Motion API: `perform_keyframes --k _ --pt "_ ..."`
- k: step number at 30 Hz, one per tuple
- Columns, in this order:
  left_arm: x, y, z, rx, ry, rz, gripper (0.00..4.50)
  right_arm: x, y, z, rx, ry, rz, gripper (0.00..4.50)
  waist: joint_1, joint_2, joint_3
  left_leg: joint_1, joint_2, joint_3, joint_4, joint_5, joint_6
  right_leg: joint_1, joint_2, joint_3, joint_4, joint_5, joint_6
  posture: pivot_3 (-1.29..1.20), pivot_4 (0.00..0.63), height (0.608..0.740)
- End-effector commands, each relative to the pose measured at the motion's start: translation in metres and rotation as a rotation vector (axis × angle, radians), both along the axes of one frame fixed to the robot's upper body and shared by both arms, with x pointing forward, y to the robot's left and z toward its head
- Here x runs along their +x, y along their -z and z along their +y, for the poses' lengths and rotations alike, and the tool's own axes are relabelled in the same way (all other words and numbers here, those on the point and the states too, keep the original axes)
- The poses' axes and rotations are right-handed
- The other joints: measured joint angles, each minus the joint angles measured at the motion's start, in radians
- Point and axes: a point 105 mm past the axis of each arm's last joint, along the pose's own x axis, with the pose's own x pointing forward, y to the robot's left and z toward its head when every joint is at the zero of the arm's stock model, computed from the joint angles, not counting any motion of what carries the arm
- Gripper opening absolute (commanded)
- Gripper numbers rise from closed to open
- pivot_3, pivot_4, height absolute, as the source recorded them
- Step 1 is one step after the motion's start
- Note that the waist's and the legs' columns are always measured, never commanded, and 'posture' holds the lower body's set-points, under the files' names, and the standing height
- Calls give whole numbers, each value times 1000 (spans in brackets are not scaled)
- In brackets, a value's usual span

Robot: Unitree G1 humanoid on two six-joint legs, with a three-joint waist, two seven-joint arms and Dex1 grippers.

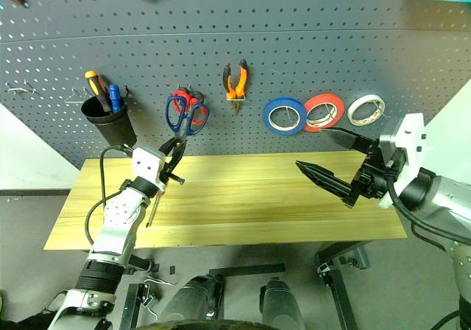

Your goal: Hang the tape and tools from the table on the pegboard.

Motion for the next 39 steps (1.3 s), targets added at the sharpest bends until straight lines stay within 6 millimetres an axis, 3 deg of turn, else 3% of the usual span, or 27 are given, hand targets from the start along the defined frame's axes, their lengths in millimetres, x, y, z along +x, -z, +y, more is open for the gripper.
perform_keyframes --k 1,29,39 --pt "4 -16 8 -13 -20 -57 567 -3 -6 3 -23 -13 -38 4500 0 0 0 0 0 0 0 0 0 0 0 0 0 0 0 -13 82 740" --pt "28 -12 17 -24 -74 -33 567 -4 -6 3 -36 -2 -27 4500 -1 0 0 0 0 0 2 0 0 0 0 0 2 0 0 -31 96 740" --pt "36 2 18 -10 -104 19 567 -6 -8 2 -33 0 -27 4500 -4 0 0 0 0 0 3 0 0 1 0 0 3 0 0 -39 97 740"
